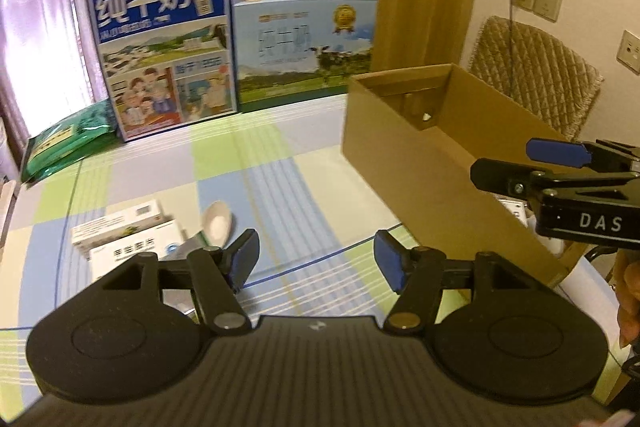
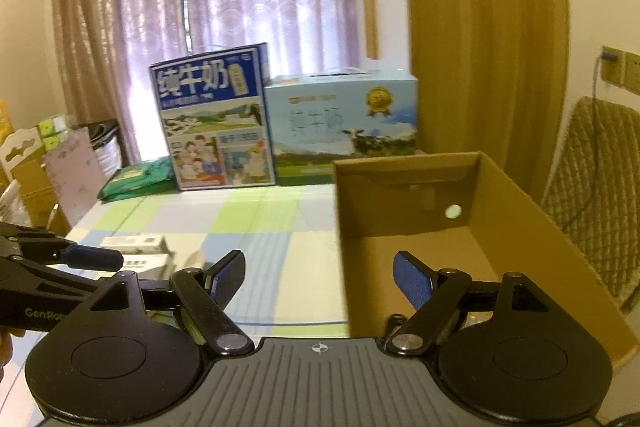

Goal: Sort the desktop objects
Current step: 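Withdraw both open tools from the box back over the table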

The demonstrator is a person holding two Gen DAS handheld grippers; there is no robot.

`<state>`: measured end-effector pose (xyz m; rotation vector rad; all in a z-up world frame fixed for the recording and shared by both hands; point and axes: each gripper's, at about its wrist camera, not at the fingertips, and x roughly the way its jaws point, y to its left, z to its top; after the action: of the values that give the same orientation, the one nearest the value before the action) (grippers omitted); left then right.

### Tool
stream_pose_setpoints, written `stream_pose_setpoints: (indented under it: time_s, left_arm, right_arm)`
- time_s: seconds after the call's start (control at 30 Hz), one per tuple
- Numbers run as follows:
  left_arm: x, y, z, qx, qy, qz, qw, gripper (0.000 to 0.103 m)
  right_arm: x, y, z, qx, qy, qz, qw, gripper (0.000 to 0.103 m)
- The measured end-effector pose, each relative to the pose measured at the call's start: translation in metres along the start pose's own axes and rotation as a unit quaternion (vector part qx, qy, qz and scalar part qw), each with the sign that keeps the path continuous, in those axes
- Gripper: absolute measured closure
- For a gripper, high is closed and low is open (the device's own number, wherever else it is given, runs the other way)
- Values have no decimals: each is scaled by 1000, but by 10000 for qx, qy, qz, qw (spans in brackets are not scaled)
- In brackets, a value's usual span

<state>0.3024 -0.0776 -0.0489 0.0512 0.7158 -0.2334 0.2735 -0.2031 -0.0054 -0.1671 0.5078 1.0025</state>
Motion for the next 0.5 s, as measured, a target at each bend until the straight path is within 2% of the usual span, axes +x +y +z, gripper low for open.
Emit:
stream_pose_setpoints:
  time_s: [0.5]
  left_arm:
    - [-20,52,-15,-205,93,338,9992,41]
  right_arm:
    - [23,49,-4,-493,128,431,9978,23]
